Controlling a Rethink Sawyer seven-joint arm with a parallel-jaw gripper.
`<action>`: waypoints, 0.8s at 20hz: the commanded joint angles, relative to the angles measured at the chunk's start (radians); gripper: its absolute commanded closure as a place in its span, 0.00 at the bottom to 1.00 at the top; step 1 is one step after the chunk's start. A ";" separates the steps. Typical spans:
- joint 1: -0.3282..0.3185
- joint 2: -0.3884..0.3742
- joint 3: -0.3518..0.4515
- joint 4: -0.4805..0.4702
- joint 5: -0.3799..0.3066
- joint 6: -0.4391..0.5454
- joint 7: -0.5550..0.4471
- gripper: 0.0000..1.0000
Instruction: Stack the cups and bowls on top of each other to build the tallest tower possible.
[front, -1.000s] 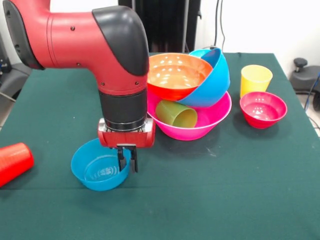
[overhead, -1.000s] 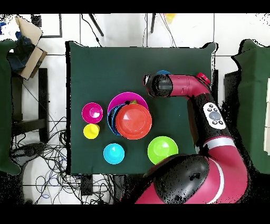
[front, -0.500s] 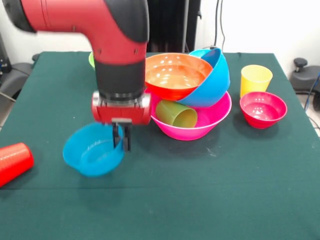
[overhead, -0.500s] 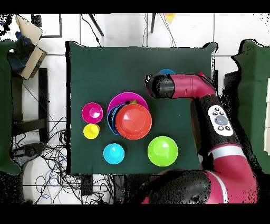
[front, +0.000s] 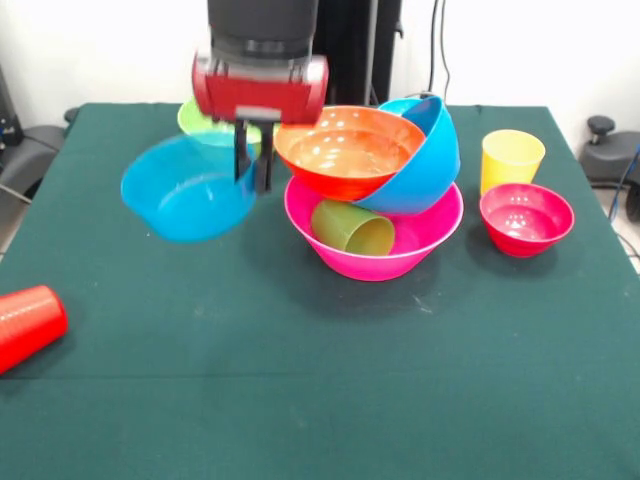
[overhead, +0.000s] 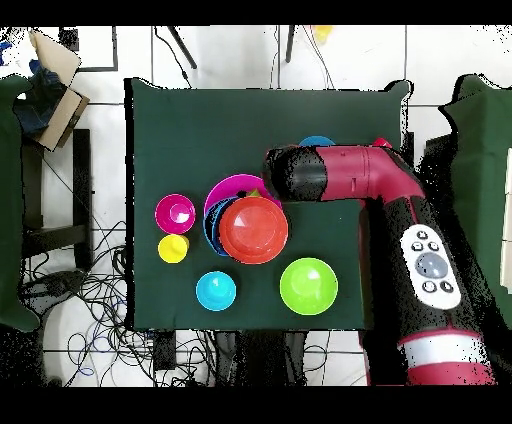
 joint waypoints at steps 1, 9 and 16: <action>0.024 -0.179 -0.038 0.237 0.031 0.047 0.052 1.00; -0.035 -0.401 -0.024 0.529 0.132 -0.053 0.008 1.00; -0.102 -0.492 -0.021 0.723 0.126 -0.169 -0.030 1.00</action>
